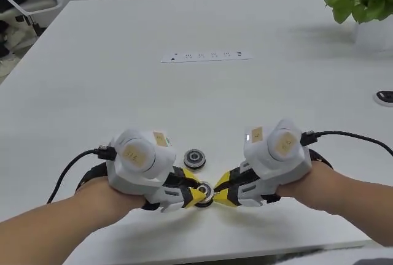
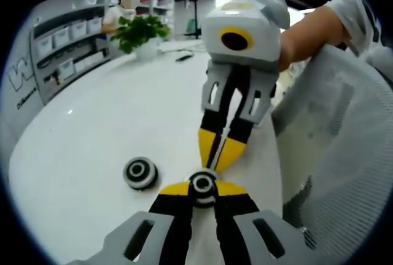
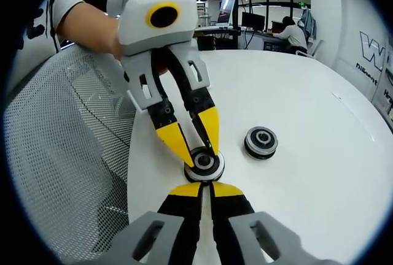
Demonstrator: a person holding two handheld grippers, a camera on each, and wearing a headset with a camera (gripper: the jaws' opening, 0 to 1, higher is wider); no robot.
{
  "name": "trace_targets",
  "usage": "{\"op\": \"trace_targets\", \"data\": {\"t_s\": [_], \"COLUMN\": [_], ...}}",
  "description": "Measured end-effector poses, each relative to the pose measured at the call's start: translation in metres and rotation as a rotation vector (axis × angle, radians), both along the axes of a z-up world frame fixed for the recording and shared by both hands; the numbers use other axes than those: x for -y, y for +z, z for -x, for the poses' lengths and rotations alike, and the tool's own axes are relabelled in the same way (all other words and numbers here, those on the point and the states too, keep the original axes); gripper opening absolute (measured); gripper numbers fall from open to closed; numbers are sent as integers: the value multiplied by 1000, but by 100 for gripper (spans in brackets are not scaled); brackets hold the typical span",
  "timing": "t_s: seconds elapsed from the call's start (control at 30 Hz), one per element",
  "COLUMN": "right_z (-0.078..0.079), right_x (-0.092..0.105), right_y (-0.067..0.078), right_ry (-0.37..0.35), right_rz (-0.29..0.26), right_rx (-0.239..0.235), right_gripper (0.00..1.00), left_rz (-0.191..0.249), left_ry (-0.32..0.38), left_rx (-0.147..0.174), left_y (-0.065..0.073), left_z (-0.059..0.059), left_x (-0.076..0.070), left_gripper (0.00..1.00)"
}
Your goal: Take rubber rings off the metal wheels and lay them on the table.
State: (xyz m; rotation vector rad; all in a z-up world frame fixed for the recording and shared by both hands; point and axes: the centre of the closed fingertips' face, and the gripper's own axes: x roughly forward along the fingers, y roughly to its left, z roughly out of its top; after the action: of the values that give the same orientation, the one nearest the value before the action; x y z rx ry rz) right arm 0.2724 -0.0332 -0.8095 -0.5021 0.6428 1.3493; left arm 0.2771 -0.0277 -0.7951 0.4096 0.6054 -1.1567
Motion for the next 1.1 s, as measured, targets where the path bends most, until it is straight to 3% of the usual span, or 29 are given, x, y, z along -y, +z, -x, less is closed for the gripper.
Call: {"op": "trace_targets", "data": {"t_s": [0.37, 0.63, 0.83, 1.1], "right_z": [-4, -2, -2, 0], "right_x": [2, -1, -10, -16], "right_y": [2, 4, 4, 0], "right_ry": [-22, -40, -23, -8], "right_rz": [-14, -48, -53, -49], "right_rx": [-18, -56, -20, -13], "right_gripper": [0, 13, 27, 27], "left_rz": [-3, -1, 1, 2], "left_ry": [-3, -3, -3, -4], "left_rx": [4, 4, 4, 4], "left_y": [0, 0, 0, 0], "left_z": [0, 0, 0, 0], "left_x": [0, 0, 0, 0], "left_gripper": [14, 14, 14, 14]}}
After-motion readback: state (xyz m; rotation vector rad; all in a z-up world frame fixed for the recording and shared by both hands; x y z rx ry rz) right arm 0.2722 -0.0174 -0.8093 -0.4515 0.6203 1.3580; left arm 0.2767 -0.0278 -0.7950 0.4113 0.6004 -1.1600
